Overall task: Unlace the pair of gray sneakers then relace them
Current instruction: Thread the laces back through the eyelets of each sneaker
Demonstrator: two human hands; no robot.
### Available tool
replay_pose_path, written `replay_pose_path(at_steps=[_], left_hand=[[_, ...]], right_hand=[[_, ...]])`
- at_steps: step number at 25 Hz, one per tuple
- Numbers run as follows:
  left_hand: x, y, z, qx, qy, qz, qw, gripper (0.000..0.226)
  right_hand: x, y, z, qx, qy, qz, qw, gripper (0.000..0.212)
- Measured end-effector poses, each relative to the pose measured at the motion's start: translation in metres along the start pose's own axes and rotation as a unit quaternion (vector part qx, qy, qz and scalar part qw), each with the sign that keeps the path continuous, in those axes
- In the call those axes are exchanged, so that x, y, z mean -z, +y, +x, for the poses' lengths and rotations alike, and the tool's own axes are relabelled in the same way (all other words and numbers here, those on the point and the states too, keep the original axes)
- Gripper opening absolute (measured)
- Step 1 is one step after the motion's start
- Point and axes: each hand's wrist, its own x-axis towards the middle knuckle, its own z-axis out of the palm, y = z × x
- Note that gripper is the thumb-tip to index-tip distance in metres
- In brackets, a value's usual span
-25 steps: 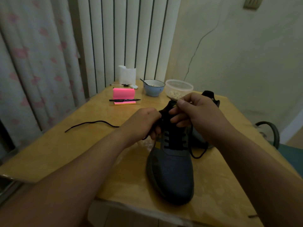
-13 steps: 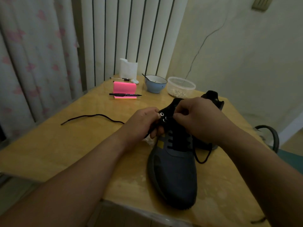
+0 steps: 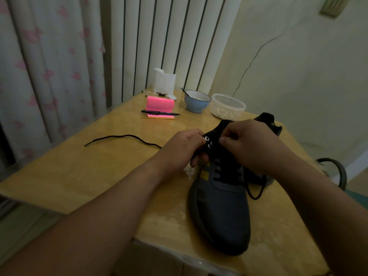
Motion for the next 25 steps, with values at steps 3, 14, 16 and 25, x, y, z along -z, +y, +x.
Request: replay_pose_path(at_steps=[3, 14, 16, 25], left_hand=[[0.000, 0.000, 0.000, -0.004, -0.004, -0.004, 1.000, 0.027], [0.000, -0.003, 0.000, -0.016, -0.001, 0.002, 1.000, 0.027], [-0.001, -0.003, -0.001, -0.014, 0.001, 0.002, 1.000, 0.028], [0.001, -0.002, -0.003, 0.045, -0.023, -0.043, 0.998, 0.012]], right_hand=[[-0.002, 0.003, 0.001, -0.012, -0.004, 0.031, 0.999, 0.010], [-0.002, 0.001, 0.001, 0.011, -0.015, 0.001, 1.000, 0.012], [-0.005, 0.001, 0.001, 0.017, -0.012, 0.007, 1.000, 0.013], [0.005, -0.007, 0.000, -0.014, -0.050, 0.040, 0.998, 0.013]])
